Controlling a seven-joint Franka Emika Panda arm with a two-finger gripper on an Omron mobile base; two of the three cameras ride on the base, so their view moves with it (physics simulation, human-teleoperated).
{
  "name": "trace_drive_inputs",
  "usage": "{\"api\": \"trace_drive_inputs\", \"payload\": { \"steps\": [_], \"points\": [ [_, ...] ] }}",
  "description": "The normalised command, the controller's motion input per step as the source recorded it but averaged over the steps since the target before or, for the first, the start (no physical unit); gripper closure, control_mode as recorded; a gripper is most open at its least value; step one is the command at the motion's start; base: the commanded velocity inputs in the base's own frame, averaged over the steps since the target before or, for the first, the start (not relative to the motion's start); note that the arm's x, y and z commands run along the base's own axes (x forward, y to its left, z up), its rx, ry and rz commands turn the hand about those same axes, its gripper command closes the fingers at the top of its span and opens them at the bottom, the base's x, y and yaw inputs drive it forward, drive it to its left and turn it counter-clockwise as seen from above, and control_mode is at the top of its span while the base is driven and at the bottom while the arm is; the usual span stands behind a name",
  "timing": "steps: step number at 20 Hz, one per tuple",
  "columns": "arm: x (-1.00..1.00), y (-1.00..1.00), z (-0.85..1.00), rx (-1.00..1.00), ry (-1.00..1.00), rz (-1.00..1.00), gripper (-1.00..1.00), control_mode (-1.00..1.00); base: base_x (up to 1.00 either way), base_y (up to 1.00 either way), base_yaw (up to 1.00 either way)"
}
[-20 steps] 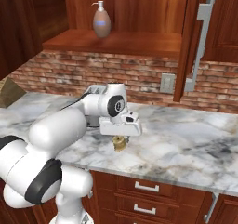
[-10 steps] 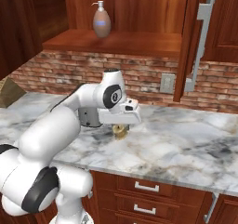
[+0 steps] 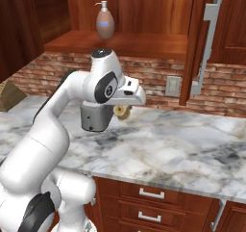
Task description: Pick the candle and candle from the dining table and place them in the open cabinet. Close the cabinet after placing the objects.
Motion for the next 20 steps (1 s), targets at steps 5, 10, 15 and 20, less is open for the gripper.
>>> {"api": "trace_drive_inputs", "payload": {
  "steps": [5, 10, 15, 20],
  "points": [
    [0.27, 0.05, 1.00, -0.13, -0.28, 0.00, 1.00, -1.00, 0.00, 0.00, 0.00],
    [0.09, 0.04, 1.00, -0.04, -0.31, 0.04, 1.00, -1.00, 0.00, 0.00, 0.00],
    [0.00, 0.18, 1.00, -0.07, -0.36, 0.20, 1.00, -1.00, 0.00, 0.00, 0.00],
    [0.19, 0.18, 0.46, -0.21, -0.41, 0.16, 1.00, -1.00, 0.00, 0.00, 0.00]
  ]
}}
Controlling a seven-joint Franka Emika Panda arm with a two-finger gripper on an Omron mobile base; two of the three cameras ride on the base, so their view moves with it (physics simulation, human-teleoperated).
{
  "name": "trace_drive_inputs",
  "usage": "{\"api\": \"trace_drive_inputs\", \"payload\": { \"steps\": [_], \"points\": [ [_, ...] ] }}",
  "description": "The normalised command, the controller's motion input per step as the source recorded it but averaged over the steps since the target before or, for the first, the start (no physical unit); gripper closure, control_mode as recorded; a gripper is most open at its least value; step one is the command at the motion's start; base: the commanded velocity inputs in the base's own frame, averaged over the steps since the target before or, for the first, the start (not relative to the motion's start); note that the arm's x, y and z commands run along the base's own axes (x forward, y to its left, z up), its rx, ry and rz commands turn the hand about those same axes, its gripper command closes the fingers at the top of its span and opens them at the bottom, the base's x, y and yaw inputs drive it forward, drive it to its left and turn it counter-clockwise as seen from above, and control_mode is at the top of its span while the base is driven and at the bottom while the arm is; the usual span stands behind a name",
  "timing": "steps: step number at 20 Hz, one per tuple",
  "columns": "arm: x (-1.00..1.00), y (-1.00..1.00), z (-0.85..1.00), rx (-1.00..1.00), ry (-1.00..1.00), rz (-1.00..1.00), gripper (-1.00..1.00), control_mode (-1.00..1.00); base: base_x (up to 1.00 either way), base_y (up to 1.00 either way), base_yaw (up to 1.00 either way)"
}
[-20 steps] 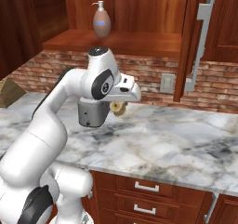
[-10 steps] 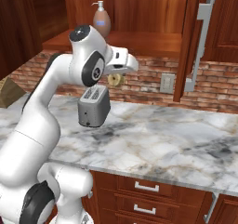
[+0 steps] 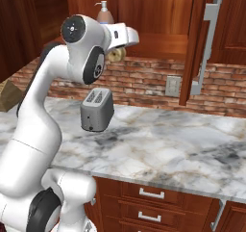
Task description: Pick the candle and candle from the dining table and place them in the open cabinet. Close the cabinet after placing the objects.
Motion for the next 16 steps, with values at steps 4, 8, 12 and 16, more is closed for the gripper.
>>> {"api": "trace_drive_inputs", "payload": {
  "steps": [4, 8, 12, 16],
  "points": [
    [0.77, 0.21, 0.68, -0.17, -0.01, 0.00, 1.00, -1.00, 0.00, 0.00, 0.00],
    [0.99, 0.27, 0.51, -0.01, 0.30, 0.00, 1.00, -1.00, 0.00, 0.00, 0.00],
    [1.00, 0.16, 0.32, 0.04, 0.59, 0.00, 1.00, -1.00, 0.00, 0.00, 0.00],
    [0.95, -0.01, 0.11, 0.05, 0.62, -0.03, 1.00, -1.00, 0.00, 0.00, 0.00]
  ]
}}
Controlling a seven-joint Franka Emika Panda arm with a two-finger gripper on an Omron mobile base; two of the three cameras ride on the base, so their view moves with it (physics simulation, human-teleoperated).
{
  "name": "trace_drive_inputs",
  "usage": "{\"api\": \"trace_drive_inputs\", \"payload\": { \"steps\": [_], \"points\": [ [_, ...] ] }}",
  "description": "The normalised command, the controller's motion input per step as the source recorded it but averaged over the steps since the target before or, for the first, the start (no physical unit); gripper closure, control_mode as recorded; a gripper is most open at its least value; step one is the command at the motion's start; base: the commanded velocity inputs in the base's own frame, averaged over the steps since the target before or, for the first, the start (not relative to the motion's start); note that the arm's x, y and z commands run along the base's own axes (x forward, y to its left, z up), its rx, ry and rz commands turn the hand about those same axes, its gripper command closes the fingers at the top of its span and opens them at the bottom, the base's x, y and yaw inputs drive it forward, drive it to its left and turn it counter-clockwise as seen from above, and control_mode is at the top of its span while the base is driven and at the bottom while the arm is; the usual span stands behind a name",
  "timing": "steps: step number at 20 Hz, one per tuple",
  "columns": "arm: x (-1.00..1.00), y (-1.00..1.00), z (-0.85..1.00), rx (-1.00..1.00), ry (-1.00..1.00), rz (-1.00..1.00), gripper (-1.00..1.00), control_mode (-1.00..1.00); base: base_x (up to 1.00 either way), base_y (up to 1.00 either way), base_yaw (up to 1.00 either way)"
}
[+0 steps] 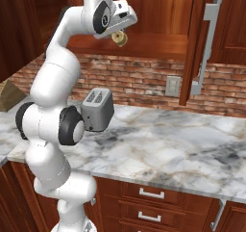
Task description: Pick the candle and candle from the dining table and place them in the open cabinet. Close the cabinet after placing the objects.
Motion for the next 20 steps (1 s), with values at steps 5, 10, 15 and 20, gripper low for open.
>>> {"api": "trace_drive_inputs", "payload": {
  "steps": [5, 10, 15, 20],
  "points": [
    [0.68, -0.06, -0.14, 0.04, 0.11, -0.01, 1.00, -1.00, 0.00, 0.00, 0.00],
    [0.19, -0.04, -0.72, 0.00, 0.00, -0.01, 1.00, -1.00, 0.00, 0.00, 0.00],
    [0.19, 0.00, -0.46, 0.00, -0.03, -0.02, 1.00, -1.00, 0.00, 0.00, 0.00],
    [0.24, 0.01, -0.25, 0.00, -0.04, 0.00, -1.00, -1.00, 0.00, 0.00, 0.00]
  ]
}}
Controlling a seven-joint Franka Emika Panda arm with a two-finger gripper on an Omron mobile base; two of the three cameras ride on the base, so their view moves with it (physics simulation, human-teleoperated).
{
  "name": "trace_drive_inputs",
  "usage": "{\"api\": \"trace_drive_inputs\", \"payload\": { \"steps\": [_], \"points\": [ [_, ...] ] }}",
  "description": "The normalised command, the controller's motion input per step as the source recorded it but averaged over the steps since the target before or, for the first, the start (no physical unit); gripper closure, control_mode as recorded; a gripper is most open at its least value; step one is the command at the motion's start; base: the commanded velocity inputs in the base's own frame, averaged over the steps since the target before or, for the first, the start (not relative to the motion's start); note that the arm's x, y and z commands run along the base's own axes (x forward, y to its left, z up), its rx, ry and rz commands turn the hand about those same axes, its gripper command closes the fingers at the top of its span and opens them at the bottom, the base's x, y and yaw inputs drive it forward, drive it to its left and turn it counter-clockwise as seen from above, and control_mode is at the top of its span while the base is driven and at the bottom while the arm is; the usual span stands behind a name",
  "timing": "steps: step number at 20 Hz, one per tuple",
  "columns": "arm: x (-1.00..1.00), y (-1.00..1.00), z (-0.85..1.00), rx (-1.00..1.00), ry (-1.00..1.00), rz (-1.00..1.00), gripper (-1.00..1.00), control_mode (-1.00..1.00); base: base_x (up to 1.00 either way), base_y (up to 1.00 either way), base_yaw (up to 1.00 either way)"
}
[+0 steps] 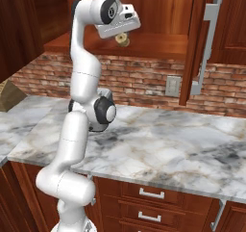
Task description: Pick the candle and candle from the dining table and place them in the open cabinet. Close the cabinet after placing the objects.
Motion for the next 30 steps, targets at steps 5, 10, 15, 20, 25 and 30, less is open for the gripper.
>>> {"api": "trace_drive_inputs", "payload": {
  "steps": [5, 10, 15, 20, 25, 30],
  "points": [
    [0.21, 0.00, 0.09, -0.02, -0.03, 0.00, -1.00, -1.00, 0.00, 0.00, 0.00],
    [0.54, 0.00, 0.17, -0.03, 0.00, 0.00, -1.00, -1.00, 0.00, 0.00, 0.00],
    [0.39, 0.00, 0.24, 0.00, -0.10, 0.00, -1.00, -1.00, 0.00, 0.00, 0.00],
    [-0.08, -0.05, 0.72, 0.01, -0.31, 0.00, -1.00, -1.00, 0.00, 0.00, 0.00],
    [-0.61, 0.00, 0.13, 0.01, -0.24, 0.00, -1.00, -1.00, 0.00, 0.00, 0.00],
    [-1.00, 0.00, 0.00, 0.00, -0.49, -0.02, -1.00, -1.00, 0.00, 0.00, 0.00]
  ]
}}
